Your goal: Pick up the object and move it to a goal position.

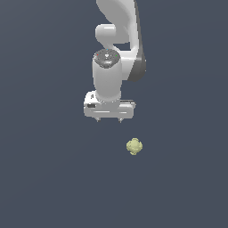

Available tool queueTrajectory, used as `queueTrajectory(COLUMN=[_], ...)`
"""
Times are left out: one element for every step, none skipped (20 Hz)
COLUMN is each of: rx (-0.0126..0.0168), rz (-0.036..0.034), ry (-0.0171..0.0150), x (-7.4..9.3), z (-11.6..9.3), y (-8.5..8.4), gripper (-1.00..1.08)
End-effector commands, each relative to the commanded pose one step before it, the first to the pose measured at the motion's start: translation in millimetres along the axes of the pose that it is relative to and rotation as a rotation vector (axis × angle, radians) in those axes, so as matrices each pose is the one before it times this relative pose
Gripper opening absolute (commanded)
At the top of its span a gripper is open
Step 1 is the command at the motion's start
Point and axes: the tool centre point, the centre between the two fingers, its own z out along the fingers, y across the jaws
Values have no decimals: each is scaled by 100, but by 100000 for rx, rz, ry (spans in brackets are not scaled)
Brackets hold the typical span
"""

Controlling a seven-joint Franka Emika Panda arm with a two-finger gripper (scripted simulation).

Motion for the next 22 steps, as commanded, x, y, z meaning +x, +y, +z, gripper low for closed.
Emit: queueTrajectory(rx=[0, -56, -171, -275, -386, -496, -506, -398, -287, -184, -57, 40, 71, 25, 12, -6, -20, -27, -24, -9, 6, 16], rz=[0, -126, -383, -610, -833, -1022, -959, -653, -356, -93, 144, 113, -67, -284, -526, -763, -986, -1204, -1396, -1585, -1782, -1982], ry=[0, 5, 15, 23, 33, 43, 44, 34, 25, 16, 4, -4, -6, -1, 1, 4, 6, 8, 10, 11, 13, 17], x=[0, 6, 18, 29, 38, 42, 32, 12, -7, -22, -30, -10, 20, 47, 75, 103, 132, 161, 189, 218, 249, 281], z=[0, 17, 52, 85, 115, 142, 135, 95, 57, 21, -9, -15, 3, 26, 53, 78, 102, 126, 147, 167, 189, 213], y=[1, -16, -57, -82, -114, -139, -128, -84, -39, -7, 35, 10, -16, -49, -89, -131, -167, -204, -236, -268, -301, -333], gripper=[100, 100, 100, 100, 100, 100, 100, 100, 100, 100, 100, 100, 100, 100, 100, 100, 100, 100, 100, 100, 100, 100])
